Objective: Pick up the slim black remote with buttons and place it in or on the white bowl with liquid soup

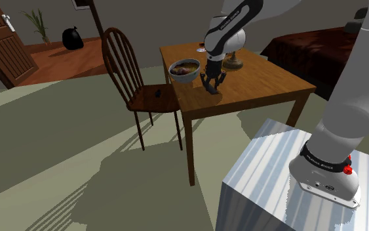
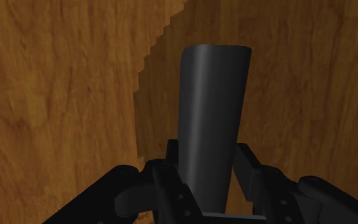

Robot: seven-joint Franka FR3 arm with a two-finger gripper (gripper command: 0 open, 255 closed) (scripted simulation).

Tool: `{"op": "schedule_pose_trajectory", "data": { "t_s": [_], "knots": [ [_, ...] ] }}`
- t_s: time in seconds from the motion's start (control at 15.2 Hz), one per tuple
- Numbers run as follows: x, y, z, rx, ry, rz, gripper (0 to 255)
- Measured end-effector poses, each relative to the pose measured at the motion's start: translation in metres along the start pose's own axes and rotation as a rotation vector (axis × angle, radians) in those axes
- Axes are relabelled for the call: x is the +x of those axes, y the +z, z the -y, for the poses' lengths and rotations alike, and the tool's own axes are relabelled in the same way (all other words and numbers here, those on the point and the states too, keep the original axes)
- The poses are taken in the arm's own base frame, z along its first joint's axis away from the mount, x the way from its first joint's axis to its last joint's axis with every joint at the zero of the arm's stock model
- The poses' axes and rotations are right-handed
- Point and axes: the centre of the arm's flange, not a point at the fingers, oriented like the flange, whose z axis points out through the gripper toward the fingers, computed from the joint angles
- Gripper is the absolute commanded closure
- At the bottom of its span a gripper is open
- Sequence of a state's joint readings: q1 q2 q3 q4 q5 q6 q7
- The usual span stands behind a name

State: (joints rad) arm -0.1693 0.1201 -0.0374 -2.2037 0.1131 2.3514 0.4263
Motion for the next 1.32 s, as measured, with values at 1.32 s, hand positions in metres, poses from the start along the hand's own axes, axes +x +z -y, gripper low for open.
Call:
{"op": "schedule_pose_trajectory", "data": {
  "t_s": [1.32],
  "knots": [
    [-0.001,-0.105,0.010,0.000,0.000,0.000,255]
  ]
}}
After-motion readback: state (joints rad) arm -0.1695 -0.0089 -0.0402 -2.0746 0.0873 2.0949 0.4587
